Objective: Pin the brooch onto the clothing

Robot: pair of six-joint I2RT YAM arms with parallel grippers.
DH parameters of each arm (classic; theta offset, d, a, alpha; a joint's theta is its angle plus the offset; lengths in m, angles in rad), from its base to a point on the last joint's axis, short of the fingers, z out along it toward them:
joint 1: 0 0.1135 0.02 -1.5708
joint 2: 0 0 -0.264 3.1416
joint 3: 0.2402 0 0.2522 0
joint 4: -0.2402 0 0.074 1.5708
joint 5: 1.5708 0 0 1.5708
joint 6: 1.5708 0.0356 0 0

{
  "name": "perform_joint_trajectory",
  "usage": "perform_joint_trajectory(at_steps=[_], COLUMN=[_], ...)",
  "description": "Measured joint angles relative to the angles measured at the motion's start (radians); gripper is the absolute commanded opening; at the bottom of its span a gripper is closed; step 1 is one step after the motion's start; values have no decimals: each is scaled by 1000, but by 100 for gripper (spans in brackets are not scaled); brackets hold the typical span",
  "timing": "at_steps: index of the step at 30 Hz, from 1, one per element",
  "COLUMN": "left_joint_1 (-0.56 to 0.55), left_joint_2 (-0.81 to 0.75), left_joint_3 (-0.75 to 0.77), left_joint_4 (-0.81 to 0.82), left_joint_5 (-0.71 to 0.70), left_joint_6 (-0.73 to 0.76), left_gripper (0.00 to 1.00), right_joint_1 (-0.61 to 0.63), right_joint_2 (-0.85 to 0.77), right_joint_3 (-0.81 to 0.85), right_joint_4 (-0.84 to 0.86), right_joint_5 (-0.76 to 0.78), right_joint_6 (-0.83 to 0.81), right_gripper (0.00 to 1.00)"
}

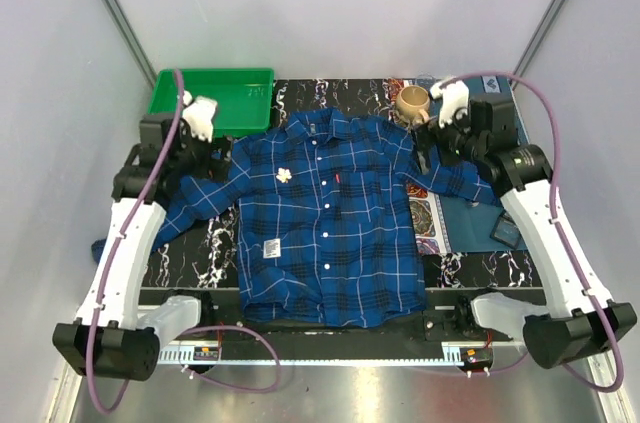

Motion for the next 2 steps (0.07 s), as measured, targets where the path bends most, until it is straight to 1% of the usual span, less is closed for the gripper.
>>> perform_joint_trajectory(at_steps=[2], left_joint_1=[-8], left_joint_2=[-17], left_joint_3=[-91], left_joint_4=[-23], left_joint_5=[-34], left_joint_6=[2], left_gripper=[99], right_joint_1=[-20], right_joint_2=[-32], right_joint_3=[-103], right_joint_4=[-4], right_joint_5=[35], right_joint_6=[-4], right_gripper=[100])
